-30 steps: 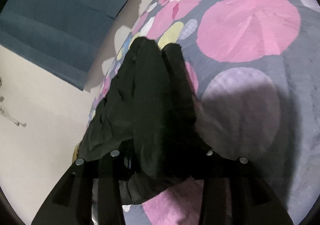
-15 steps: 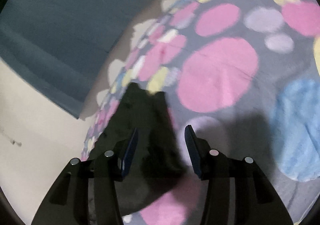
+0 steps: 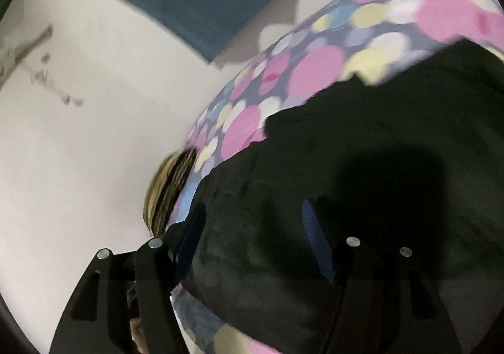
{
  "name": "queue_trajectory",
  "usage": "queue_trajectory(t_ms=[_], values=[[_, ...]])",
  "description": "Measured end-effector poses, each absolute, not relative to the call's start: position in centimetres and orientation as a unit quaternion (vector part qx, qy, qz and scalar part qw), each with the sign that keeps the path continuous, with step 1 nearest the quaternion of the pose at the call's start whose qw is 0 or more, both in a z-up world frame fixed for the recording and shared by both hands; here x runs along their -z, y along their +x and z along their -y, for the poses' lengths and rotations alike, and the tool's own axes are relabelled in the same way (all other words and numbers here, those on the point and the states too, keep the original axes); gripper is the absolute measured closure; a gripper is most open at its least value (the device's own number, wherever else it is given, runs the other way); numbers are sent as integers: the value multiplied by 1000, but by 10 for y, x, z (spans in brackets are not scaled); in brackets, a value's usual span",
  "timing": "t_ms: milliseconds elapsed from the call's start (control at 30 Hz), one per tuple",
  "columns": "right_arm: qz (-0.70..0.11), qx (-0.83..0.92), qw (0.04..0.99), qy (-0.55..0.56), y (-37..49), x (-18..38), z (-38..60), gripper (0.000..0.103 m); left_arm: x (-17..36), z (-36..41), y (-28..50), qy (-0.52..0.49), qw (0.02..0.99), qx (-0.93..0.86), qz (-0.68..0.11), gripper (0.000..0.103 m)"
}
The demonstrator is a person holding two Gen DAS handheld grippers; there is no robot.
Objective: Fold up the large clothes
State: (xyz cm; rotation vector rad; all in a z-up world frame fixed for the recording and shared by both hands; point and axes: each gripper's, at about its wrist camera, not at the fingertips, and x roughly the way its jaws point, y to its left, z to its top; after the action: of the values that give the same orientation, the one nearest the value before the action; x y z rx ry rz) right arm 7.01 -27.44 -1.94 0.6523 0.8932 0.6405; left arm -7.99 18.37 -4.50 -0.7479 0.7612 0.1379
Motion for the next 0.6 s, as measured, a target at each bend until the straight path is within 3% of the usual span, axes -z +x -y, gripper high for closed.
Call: queue_trajectory(t_ms=[267,600], values=[[-536,-273,766,228,125,69,206,33,49,-182,-73,-350,857,-50,-376,34],[-517,-276,772,246,111,62,219,33,43,-181,-53,-313,868,-31,-385,34]])
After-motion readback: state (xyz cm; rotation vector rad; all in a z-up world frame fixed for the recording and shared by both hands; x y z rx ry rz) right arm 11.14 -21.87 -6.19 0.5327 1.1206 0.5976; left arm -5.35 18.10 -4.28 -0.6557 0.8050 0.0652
